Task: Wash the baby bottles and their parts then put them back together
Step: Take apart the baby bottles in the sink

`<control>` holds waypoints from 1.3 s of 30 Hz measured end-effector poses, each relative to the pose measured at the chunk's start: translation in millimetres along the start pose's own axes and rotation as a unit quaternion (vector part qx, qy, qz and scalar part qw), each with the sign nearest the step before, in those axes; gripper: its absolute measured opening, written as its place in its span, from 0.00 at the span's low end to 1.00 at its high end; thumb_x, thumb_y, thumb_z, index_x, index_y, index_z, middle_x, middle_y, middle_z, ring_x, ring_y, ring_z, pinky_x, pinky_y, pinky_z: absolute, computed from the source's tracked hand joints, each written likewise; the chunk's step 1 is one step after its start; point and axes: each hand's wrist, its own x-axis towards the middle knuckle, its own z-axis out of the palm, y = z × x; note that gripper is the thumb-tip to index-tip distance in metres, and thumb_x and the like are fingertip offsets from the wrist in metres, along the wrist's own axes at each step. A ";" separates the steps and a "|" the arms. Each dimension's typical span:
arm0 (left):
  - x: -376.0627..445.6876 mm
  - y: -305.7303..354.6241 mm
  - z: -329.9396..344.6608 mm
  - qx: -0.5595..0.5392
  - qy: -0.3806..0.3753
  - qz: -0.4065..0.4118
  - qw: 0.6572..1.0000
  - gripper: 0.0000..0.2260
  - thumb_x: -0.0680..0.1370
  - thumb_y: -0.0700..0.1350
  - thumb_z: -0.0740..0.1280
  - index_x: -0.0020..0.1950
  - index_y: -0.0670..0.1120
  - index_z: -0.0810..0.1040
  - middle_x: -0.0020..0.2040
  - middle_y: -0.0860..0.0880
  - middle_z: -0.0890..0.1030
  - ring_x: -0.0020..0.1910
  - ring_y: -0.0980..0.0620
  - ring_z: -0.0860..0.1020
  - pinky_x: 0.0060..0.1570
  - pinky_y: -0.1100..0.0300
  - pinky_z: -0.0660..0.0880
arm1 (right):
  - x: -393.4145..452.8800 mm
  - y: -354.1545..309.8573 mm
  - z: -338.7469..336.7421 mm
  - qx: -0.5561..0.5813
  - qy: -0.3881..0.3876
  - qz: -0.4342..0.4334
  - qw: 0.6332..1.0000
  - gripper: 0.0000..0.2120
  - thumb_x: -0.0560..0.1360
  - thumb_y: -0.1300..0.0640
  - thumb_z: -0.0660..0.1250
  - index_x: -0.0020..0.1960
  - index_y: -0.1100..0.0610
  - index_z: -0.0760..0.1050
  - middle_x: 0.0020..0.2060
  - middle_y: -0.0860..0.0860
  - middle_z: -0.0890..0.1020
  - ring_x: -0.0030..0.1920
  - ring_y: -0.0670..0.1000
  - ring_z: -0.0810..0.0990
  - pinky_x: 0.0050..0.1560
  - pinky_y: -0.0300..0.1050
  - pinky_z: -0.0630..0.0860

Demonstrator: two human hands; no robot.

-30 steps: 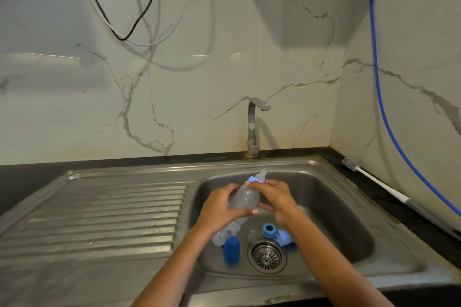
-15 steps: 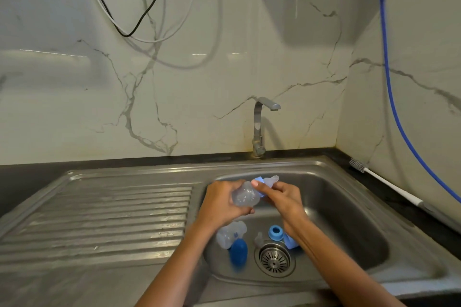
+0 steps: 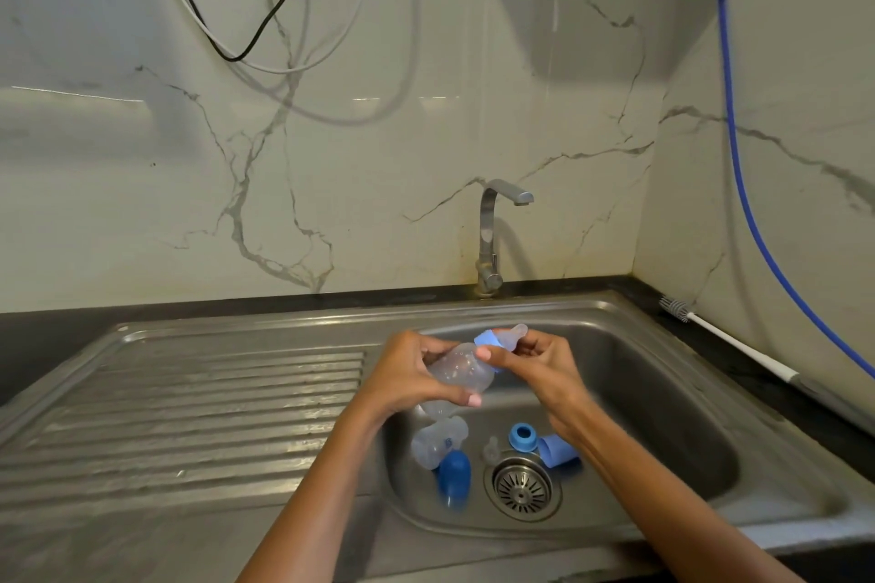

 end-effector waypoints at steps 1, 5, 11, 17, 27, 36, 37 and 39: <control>-0.4 -0.6 -1.5 -0.023 -0.012 -0.011 1.000 0.21 0.61 0.45 0.81 0.53 0.47 0.84 0.44 0.51 0.85 0.44 0.53 0.83 0.45 0.62 0.79 | 1.2 -1.2 -1.8 0.003 -0.011 -0.004 1.000 0.17 0.59 0.52 0.78 0.46 0.56 0.83 0.44 0.54 0.86 0.46 0.50 0.85 0.46 0.36 0.80; -2.9 -4.8 -5.2 -0.117 -0.057 -0.038 0.991 0.16 0.61 0.46 0.80 0.47 0.48 0.86 0.44 0.47 0.85 0.44 0.50 0.83 0.45 0.58 0.79 | 8.3 -5.4 -10.9 0.054 -0.128 0.009 0.990 0.19 0.64 0.63 0.77 0.55 0.57 0.82 0.55 0.53 0.84 0.57 0.50 0.82 0.53 0.40 0.79; -0.5 2.3 11.1 0.043 0.114 0.004 0.993 0.30 0.61 0.48 0.82 0.61 0.48 0.80 0.51 0.55 0.84 0.50 0.57 0.81 0.49 0.70 0.74 | 12.6 -10.6 -19.7 0.016 -0.128 0.091 0.987 0.22 0.72 0.49 0.69 0.64 0.55 0.74 0.58 0.54 0.81 0.58 0.51 0.81 0.56 0.44 0.79; -2.3 0.6 18.0 0.259 0.162 0.065 0.950 0.33 0.65 0.54 0.78 0.68 0.50 0.75 0.61 0.52 0.80 0.64 0.54 0.73 0.67 0.68 0.52 | 10.0 0.2 -8.1 -0.155 -0.054 0.068 0.984 0.20 0.73 0.42 0.65 0.54 0.58 0.75 0.46 0.55 0.82 0.38 0.47 0.83 0.37 0.42 0.81; -1.3 -3.7 24.1 0.332 0.114 0.099 0.931 0.31 0.69 0.53 0.76 0.70 0.51 0.71 0.67 0.55 0.75 0.68 0.59 0.69 0.70 0.67 0.39 | 8.7 2.2 -12.9 -0.124 -0.112 0.130 0.977 0.28 0.70 0.42 0.66 0.66 0.54 0.72 0.52 0.55 0.81 0.44 0.52 0.86 0.39 0.41 0.82; -3.3 -4.9 18.9 0.293 0.158 0.069 0.940 0.33 0.66 0.52 0.77 0.69 0.51 0.72 0.65 0.53 0.77 0.68 0.54 0.68 0.60 0.75 0.34 | 13.2 3.7 -27.3 -0.172 -0.103 0.029 0.979 0.14 0.70 0.67 0.72 0.52 0.56 0.75 0.55 0.52 0.77 0.55 0.53 0.78 0.47 0.44 0.81; -2.6 -5.9 19.0 0.301 0.154 0.069 0.939 0.33 0.67 0.53 0.77 0.70 0.51 0.72 0.66 0.54 0.76 0.69 0.55 0.68 0.61 0.74 0.33 | 11.9 6.1 -24.5 -0.164 -0.113 0.051 0.979 0.12 0.71 0.63 0.72 0.52 0.56 0.75 0.55 0.53 0.77 0.53 0.53 0.80 0.43 0.43 0.81; -1.4 -8.2 18.3 0.322 0.139 0.070 0.934 0.32 0.68 0.53 0.76 0.70 0.51 0.71 0.67 0.54 0.75 0.69 0.57 0.68 0.65 0.71 0.34 | 10.2 10.5 -19.5 -0.166 -0.118 0.073 0.976 0.10 0.74 0.55 0.72 0.52 0.57 0.75 0.53 0.53 0.78 0.50 0.53 0.82 0.39 0.40 0.80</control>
